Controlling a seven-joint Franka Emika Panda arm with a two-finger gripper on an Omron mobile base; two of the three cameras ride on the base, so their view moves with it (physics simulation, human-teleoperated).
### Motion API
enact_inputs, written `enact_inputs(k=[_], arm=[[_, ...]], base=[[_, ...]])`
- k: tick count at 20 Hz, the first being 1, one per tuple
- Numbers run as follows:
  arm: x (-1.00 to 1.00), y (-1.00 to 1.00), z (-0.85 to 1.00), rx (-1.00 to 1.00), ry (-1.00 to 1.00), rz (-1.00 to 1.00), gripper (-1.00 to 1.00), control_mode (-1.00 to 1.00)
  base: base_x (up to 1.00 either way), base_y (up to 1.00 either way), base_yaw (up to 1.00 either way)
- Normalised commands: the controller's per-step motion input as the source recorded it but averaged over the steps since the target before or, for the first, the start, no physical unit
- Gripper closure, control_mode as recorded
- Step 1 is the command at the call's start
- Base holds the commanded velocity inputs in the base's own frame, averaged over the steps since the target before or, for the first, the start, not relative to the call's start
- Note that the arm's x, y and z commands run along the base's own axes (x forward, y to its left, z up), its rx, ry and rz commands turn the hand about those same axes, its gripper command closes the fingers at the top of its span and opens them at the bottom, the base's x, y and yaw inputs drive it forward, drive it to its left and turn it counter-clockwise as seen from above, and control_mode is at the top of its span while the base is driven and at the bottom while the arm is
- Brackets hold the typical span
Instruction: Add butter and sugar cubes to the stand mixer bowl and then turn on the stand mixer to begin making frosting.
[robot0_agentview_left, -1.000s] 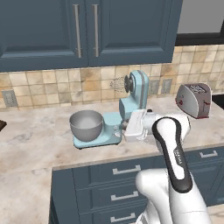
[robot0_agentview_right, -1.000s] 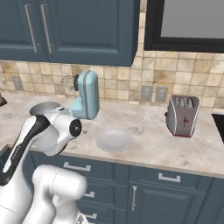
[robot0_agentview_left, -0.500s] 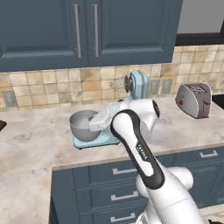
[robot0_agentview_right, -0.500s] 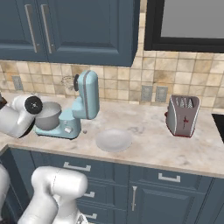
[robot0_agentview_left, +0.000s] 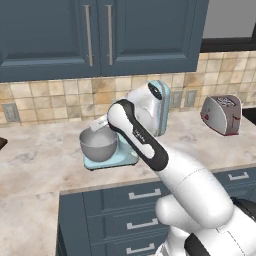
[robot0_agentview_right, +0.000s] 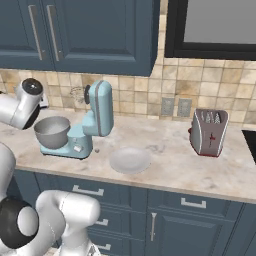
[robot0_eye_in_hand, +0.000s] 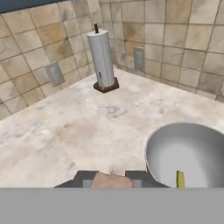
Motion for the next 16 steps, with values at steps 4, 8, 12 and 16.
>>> enact_inputs(k=[4,8,12,16], arm=[[0.04,0.0,-0.19,-0.25,0.01,-0.1,1.0,-1.0],[0.05,0.0,-0.33,-0.2,0.0,-0.11,1.0,-1.0],[0.2,0.0,-0.31,-0.17,0.07,-0.12,1.0,-1.0],[0.26,-0.02,-0.25,-0.1,0.06,-0.14,1.0,-1.0]], base=[[0.0,0.0,0.0],[0.0,0.0,0.0],[0.0,0.0,0.0],[0.0,0.0,0.0]])
